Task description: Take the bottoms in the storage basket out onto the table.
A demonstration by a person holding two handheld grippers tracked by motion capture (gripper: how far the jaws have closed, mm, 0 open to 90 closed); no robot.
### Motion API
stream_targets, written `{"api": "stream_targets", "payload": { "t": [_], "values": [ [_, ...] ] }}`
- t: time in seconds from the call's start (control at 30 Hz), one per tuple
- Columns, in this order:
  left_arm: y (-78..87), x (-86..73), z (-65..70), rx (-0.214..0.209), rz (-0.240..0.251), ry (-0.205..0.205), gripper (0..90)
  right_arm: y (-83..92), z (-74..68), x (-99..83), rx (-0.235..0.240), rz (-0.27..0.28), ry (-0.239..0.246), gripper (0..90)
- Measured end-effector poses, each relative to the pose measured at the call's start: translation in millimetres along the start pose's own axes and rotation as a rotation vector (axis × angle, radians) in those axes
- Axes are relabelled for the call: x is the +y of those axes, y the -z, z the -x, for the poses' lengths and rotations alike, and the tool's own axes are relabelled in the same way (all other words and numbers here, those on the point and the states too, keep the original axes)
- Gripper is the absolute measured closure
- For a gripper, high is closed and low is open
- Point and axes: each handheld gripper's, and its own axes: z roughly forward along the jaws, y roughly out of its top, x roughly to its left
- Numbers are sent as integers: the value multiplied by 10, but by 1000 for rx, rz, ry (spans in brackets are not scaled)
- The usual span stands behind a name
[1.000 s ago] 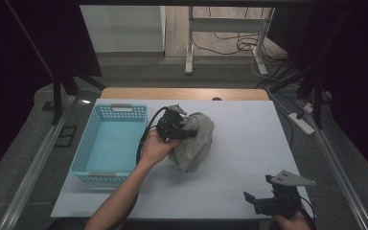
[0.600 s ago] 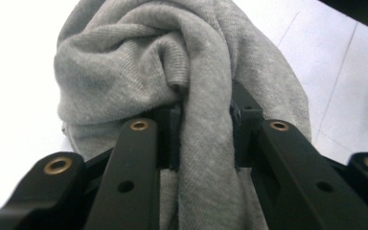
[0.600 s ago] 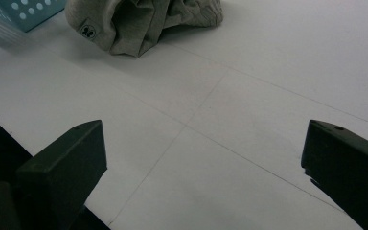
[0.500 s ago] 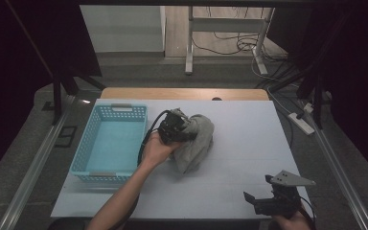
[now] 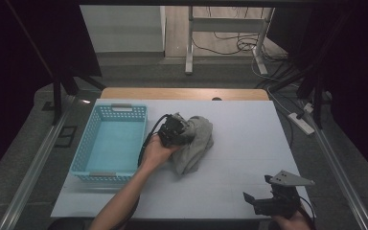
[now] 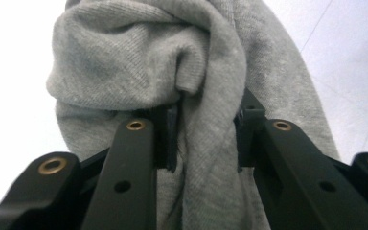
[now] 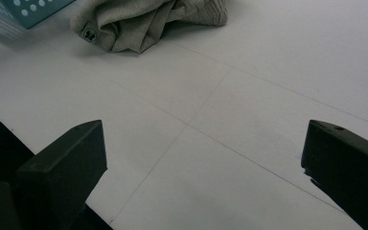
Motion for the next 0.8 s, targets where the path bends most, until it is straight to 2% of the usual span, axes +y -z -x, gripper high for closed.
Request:
{"api": "stream_targets", "payload": {
  "t": [0.27, 0.43, 0.8],
  "values": [
    [-132, -80, -31, 18, -30, -11, 652, -1, 0, 2, -1, -4, 1, 23],
    [-195, -107, -42, 11, -53, 3, 618, -4, -2, 1, 0, -4, 2, 23],
    [-288, -125, 26, 33, -87, -24, 551, -14, -14, 5, -1, -16, 15, 23]
  ]
}}
